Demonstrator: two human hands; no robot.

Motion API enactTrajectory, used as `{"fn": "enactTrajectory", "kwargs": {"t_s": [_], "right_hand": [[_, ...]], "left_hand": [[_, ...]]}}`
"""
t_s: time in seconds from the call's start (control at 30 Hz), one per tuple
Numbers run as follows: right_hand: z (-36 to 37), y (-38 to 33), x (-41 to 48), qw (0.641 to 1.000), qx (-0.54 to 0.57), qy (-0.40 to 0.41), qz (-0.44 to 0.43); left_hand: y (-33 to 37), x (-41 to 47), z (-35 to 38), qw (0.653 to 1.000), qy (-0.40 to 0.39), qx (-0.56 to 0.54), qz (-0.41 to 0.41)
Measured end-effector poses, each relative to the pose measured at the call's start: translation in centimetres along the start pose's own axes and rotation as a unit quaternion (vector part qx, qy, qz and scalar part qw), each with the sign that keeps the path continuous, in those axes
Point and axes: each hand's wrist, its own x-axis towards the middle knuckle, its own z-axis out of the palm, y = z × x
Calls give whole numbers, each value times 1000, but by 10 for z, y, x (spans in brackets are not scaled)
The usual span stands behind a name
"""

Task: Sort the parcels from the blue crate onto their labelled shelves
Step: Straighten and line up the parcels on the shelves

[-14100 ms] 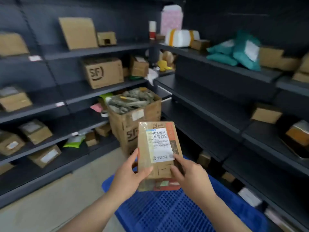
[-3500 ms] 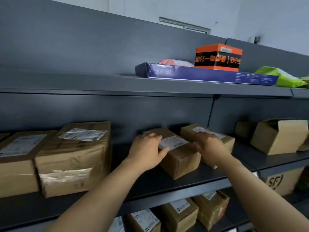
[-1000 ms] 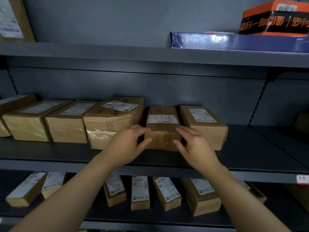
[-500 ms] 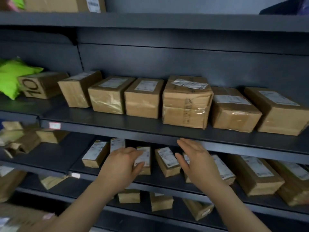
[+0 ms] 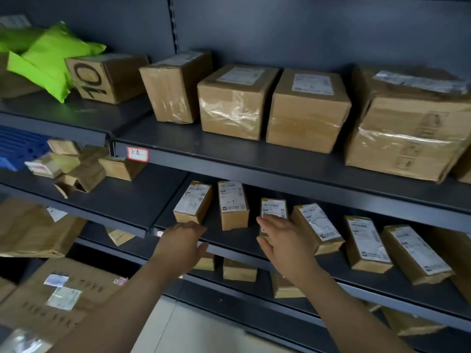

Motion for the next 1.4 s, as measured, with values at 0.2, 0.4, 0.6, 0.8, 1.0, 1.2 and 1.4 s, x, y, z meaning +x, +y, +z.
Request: {"fn": "enactTrajectory", "kwargs": {"t_s": [0.2,0.4,0.6,0.8,1.0,1.2,1.4], "right_hand": [[53,8,48,995,0,-93,43],[97,6,87,987,-26,-131,86],[131,-5,100,982,21,-96,162],[141,-43,103,972,2,-60,226],[150,-71,109,966,2,-60,253],[155,-82,112,960,-11,-58,274],[150,-86,111,960,-20,-61,274]], "left_hand": [[-50,51,25,998,-40,38,-32],[-91,100,51,994,-89,64,-7],[-118,128,70,989,-119,61,69],[-135,130,77,995,-66,14,70],[-140,131,68,994,-53,-15,95],[-149,137,69,993,-48,-26,105],[-144,133,62,992,-52,-22,113]]}}
